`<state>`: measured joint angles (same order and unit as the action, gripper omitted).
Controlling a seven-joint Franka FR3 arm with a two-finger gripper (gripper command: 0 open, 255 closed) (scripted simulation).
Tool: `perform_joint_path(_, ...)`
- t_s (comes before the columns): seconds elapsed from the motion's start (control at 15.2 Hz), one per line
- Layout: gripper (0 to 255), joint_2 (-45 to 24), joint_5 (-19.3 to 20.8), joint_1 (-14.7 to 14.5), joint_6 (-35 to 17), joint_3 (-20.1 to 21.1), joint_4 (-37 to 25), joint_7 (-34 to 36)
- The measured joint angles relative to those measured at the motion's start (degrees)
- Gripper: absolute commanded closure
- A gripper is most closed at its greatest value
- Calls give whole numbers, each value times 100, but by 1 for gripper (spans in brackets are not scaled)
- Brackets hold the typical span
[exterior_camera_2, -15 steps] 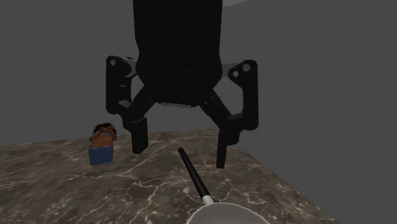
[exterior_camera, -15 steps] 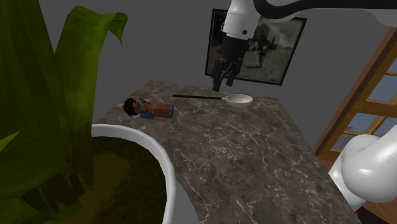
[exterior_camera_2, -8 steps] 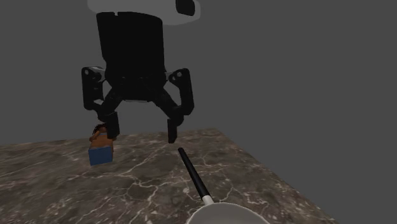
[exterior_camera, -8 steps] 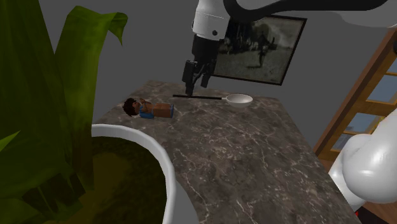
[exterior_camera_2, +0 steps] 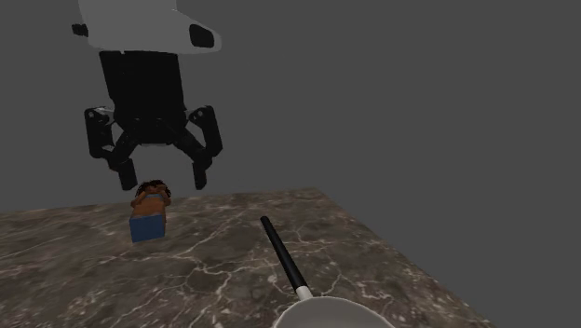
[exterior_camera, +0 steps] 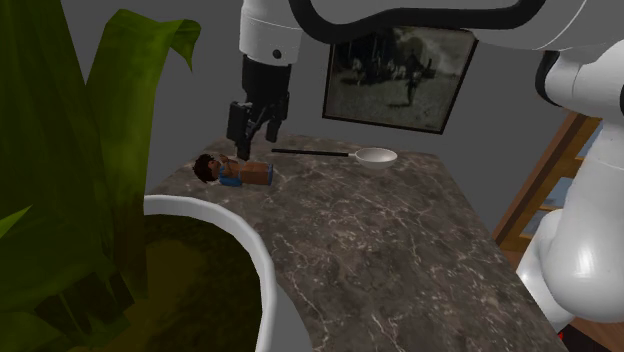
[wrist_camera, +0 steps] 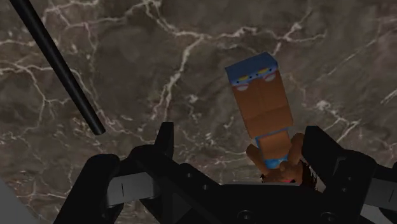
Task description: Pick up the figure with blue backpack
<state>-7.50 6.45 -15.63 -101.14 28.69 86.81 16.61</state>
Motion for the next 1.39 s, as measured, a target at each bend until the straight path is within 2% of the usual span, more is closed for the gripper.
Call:
perform_joint_path(0.2, 0, -604, 427, -346, 179, 138, -729, 151)
perform_joint_path(0.73, 0, -684, 515, -361, -386, 139, -238, 197)
perform_joint_path(0.79, 255, -679, 513, -358, -417, 139, -202, 201)
perform_joint_path(1.39, 255, -666, 511, -355, -448, 139, -168, 206)
